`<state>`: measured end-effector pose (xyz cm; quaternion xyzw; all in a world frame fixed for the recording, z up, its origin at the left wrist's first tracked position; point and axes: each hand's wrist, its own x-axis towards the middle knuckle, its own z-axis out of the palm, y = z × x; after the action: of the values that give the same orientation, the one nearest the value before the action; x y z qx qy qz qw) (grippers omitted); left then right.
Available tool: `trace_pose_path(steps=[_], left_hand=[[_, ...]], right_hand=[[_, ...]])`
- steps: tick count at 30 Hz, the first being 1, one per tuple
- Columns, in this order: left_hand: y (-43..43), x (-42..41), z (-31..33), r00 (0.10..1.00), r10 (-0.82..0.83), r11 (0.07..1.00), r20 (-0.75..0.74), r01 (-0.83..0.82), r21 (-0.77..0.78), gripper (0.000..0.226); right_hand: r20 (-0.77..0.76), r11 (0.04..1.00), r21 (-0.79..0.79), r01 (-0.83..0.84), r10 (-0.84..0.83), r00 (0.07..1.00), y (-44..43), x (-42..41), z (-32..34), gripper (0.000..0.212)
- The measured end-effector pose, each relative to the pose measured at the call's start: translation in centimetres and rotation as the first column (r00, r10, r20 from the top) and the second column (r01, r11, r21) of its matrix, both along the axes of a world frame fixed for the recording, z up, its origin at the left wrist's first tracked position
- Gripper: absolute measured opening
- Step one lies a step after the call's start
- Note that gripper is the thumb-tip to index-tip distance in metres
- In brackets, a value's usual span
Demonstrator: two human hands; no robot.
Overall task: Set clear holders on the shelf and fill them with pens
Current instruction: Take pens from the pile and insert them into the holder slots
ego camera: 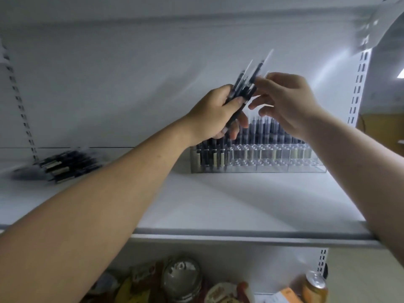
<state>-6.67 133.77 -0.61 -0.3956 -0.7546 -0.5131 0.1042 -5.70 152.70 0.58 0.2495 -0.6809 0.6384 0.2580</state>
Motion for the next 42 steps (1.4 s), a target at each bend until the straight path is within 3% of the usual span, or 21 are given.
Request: trace_pose_path(steps=[7,14,17,30,35,42], left_hand=[[-2.4,0.8,-0.6,0.991,0.083,0.991,-0.108,-0.094,-0.093,0.018],[-2.4,-0.5,-1.8,0.950,0.202,0.965,-0.239,-0.234,-0.116,0.019],[-2.3,-0.5,-2.0,0.942,0.219,0.964,-0.253,-0.249,-0.091,0.020],[-2.4,-0.8,-2.2,0.940,0.245,0.964,-0.235,-0.263,-0.044,0.019],[-2.3,-0.6,-2.1,0.940,0.253,0.966,-0.228,-0.260,0.002,0.018],[-2.3,-0.5,-2.0,0.931,0.272,0.960,-0.244,-0.279,0.007,0.019]], right_hand=[[-0.005,0.995,-0.095,0.022,-0.022,1.000,-0.3,0.8,-0.6,0.018],[-0.168,0.931,0.170,0.323,-0.296,0.940,0.0,1.2,-1.5,0.021],[-0.207,0.888,0.260,0.379,-0.332,0.920,-0.1,1.0,-1.7,0.020],[-0.223,0.853,0.332,0.403,-0.344,0.912,-0.4,0.6,-2.2,0.023],[-0.181,0.905,0.256,0.341,-0.302,0.936,-1.0,0.5,-2.4,0.021],[-0.164,0.847,0.394,0.358,-0.318,0.934,-1.8,0.0,-2.9,0.023]])
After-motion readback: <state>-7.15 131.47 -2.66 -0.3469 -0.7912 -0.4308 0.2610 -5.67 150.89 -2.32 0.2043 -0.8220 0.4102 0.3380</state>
